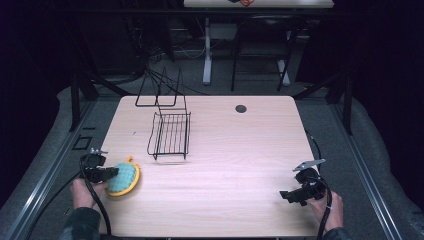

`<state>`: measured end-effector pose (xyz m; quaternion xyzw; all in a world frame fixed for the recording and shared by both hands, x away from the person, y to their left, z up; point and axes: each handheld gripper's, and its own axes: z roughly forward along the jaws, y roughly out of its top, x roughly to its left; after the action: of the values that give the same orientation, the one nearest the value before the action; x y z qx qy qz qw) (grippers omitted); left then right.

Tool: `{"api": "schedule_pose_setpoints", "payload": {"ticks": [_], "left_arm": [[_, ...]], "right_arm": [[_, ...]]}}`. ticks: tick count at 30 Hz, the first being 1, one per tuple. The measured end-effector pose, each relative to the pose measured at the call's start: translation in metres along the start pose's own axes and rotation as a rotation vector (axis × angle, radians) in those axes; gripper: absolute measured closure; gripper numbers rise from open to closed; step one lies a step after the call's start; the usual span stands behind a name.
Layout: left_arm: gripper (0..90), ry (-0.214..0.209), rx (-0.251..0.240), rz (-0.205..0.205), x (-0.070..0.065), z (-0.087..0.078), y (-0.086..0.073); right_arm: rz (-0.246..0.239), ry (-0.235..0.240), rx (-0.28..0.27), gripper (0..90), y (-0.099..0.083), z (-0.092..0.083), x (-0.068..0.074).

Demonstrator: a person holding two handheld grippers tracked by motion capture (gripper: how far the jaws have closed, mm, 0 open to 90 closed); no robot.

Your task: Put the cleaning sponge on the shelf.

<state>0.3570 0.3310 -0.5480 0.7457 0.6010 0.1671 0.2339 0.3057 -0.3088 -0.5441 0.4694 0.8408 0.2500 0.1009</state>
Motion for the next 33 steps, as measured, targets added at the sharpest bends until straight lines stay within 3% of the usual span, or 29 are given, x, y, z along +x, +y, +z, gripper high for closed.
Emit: {"api": "schedule_pose_setpoints", "payload": {"ticks": [8, 17, 33], "left_arm": [[86.8, -0.021, -0.043, -0.017, 0.003, -0.009, 0.002], [87.3, -0.042, -0.075, 0.014, -0.003, -0.027, 0.006], [87.5, -0.093, -0.109, 0.029, -0.005, -0.052, 0.017]], "right_arm": [[-0.002, -0.009, -0.002, 9.1, 0.000, -0.003, -0.002], [0.008, -0.015, -0.006, 9.3, -0.001, -0.005, -0.002], [0.020, -0.012, -0.005, 9.4, -0.001, -0.006, -0.003]]}}
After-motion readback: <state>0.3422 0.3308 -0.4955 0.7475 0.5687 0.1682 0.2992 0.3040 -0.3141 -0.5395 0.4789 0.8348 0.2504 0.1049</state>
